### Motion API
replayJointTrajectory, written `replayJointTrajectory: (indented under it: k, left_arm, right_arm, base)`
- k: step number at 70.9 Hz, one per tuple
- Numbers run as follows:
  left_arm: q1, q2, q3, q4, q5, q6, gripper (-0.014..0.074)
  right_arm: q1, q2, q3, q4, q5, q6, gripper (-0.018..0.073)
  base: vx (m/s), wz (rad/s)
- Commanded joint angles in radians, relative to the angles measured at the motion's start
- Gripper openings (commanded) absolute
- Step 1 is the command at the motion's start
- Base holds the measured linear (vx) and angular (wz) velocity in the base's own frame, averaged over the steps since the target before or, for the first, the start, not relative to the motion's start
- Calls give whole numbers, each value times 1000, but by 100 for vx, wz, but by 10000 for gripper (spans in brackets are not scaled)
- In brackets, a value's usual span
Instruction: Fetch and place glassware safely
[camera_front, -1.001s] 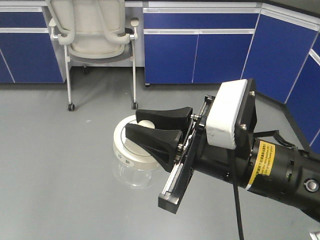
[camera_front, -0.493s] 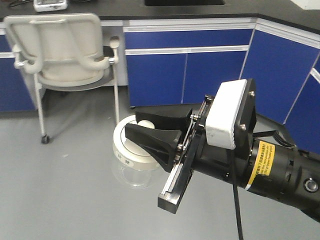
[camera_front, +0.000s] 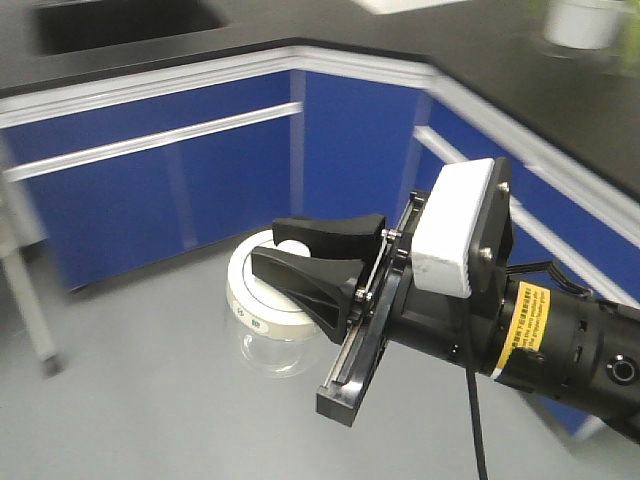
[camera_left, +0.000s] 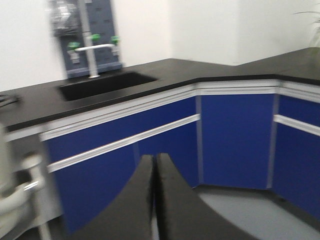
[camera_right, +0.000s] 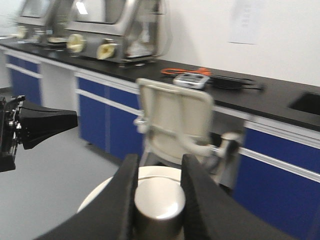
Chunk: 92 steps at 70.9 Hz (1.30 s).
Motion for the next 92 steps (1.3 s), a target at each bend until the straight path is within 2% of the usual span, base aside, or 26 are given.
replayJointTrajectory:
  k: [1,37,92]
  left_arm:
    - [-1,9,-26,-3,-70,-9,-7]
    - [-1,9,-26,-3,-70,-9,-7]
    - [-1,9,-26,-3,-70,-9,-7]
  right_arm:
    - [-1,-27,-31,44,-79,-4,-3]
    - [-1,-27,-31,44,-79,-4,-3]
    - [-1,-27,-31,44,-79,-4,-3]
  base:
    - [25,-90]
    - [22,-83]
    - [18,-69]
